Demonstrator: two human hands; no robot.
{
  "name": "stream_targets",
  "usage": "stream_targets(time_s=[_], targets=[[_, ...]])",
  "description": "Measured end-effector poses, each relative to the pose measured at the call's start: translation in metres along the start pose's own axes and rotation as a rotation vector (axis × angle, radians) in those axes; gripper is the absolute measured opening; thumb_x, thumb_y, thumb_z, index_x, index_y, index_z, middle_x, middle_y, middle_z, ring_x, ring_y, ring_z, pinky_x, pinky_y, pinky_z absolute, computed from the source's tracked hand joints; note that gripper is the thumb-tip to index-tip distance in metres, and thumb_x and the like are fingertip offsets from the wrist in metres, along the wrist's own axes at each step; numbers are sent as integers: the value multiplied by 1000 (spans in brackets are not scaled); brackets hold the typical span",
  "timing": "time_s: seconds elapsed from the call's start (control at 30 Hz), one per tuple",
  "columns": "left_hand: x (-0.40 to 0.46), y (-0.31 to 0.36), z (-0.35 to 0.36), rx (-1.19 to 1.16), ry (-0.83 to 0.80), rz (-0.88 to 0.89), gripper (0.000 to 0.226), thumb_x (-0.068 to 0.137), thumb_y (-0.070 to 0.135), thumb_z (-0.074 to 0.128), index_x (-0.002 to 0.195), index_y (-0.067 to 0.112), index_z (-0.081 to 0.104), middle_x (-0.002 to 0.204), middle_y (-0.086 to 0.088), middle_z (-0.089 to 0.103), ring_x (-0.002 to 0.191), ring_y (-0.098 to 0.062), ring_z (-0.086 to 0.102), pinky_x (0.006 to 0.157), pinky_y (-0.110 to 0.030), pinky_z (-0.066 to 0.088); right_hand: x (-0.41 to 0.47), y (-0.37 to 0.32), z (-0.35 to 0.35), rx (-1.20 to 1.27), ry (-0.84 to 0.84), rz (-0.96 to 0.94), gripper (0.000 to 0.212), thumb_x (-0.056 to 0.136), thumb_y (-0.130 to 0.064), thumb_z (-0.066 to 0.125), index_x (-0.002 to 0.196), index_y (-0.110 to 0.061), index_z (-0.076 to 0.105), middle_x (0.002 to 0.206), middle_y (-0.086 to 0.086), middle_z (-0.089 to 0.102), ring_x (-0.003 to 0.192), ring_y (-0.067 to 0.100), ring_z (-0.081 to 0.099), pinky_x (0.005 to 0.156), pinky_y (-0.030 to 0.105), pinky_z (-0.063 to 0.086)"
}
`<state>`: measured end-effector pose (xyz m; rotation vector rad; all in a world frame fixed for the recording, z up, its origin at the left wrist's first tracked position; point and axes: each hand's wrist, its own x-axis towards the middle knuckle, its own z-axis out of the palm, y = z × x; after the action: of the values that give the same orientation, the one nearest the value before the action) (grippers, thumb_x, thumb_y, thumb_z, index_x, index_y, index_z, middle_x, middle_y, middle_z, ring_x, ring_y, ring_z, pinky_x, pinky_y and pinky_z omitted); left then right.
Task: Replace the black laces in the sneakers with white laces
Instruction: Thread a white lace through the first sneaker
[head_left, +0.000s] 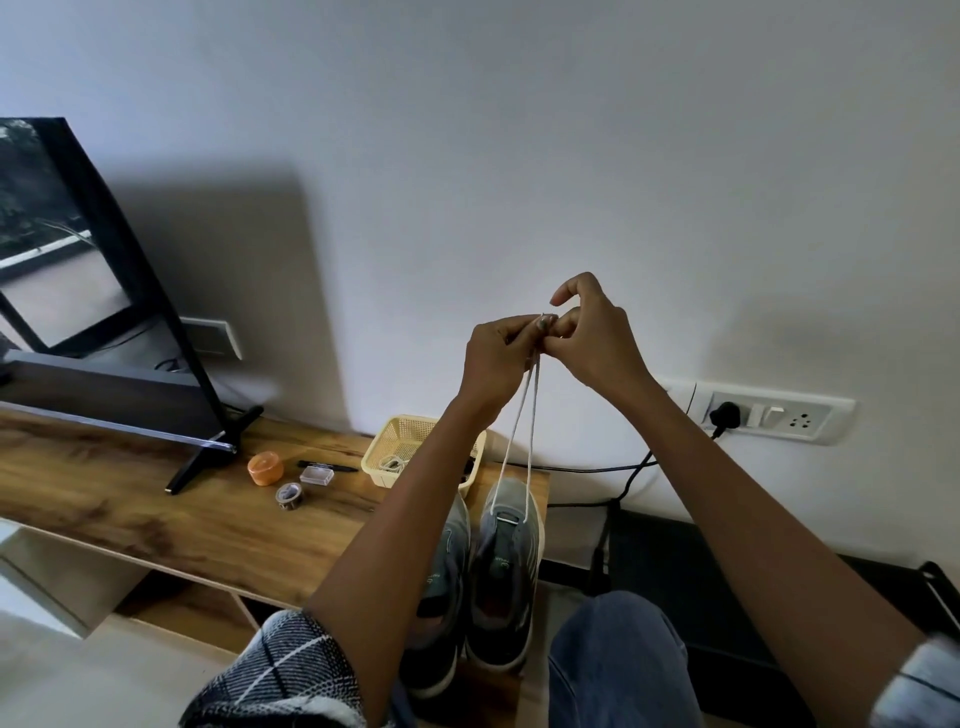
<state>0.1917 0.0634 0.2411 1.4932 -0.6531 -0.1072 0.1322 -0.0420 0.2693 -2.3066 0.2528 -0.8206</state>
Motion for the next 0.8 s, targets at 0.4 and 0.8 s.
stream_targets(time_s=[0.4, 0.8], targets=[[7, -4, -2, 75, 29, 7, 15, 94, 12, 60, 96, 9, 75, 73, -6, 68, 71, -17, 62, 82, -43, 56, -4, 5, 9, -73, 110, -98, 28, 82, -5, 65, 103, -11, 47, 63, -8, 58, 69, 21, 61, 66, 40, 52], [25, -5, -5, -3, 74, 28, 18, 94, 7, 61, 101, -5, 71, 88, -12, 72, 84, -21, 71, 80, -25, 57, -114, 74, 114, -58, -84, 126, 5, 91, -12, 54, 96, -14, 57, 90, -3, 55, 80, 10, 54, 68, 17, 38]])
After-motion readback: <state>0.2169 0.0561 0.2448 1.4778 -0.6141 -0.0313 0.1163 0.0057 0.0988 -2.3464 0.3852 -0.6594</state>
